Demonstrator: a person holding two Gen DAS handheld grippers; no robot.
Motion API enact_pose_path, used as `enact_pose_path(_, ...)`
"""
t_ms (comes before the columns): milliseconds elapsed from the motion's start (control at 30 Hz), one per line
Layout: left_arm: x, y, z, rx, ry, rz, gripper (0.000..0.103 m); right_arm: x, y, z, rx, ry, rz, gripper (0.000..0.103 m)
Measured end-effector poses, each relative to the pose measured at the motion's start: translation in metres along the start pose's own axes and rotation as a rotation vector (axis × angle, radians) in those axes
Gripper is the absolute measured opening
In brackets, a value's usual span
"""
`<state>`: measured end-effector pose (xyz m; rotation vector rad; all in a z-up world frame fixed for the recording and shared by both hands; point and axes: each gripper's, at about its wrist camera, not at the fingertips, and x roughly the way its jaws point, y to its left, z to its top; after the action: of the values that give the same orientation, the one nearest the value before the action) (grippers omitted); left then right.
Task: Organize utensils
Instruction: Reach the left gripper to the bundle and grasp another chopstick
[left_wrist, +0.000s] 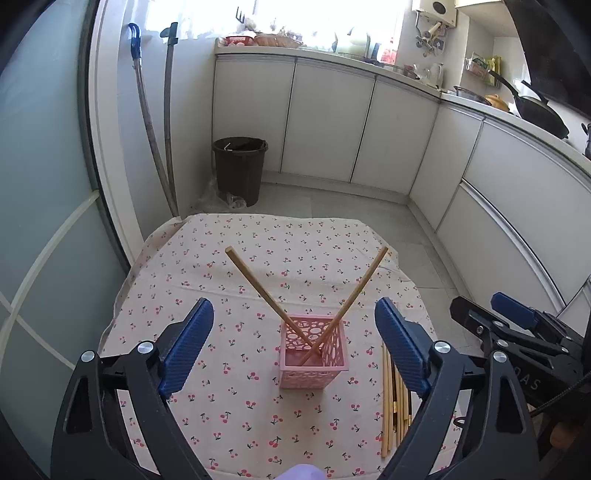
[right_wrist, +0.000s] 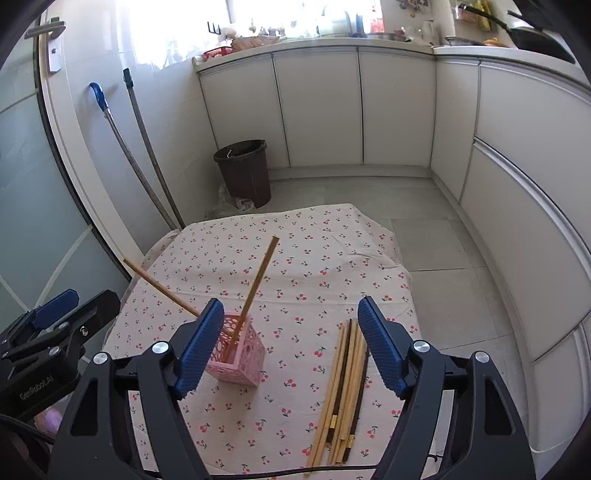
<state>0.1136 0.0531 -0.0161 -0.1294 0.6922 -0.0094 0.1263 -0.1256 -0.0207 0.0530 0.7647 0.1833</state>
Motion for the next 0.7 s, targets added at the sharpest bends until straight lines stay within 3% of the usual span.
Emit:
enact_pose_path(133,0.009,-0.010,-0.009,0.028,0.039,-0.004,0.095,-0.009,-0.024,-0.013,0.045,0.007,-0.042,0.089)
enact_pose_path(300,0.031,-0.045,-0.036,0.118,0.210,-0.141,0.096,-0.019,-0.074,-0.010,0.215,0.056,0.033,0.093)
enact_pose_path(400,0.050,-0.073,-0.064,0.181,0.337,-0.213,0.096,-0.031,-0.101,-0.004,0.307,0.029,0.073,0.095)
enact_pose_path(567,0.087,-0.126,-0.107,0.330,0.482,-0.213,0.096,-0.042,-0.146,-0.001,0.449,0.003,0.074,0.096)
enact_pose_path(700,0.127,-0.159,-0.109,0.390,0.533,-0.161,0.096,-0.034,-0.181,-0.007,0.600,0.048,0.142,0.096)
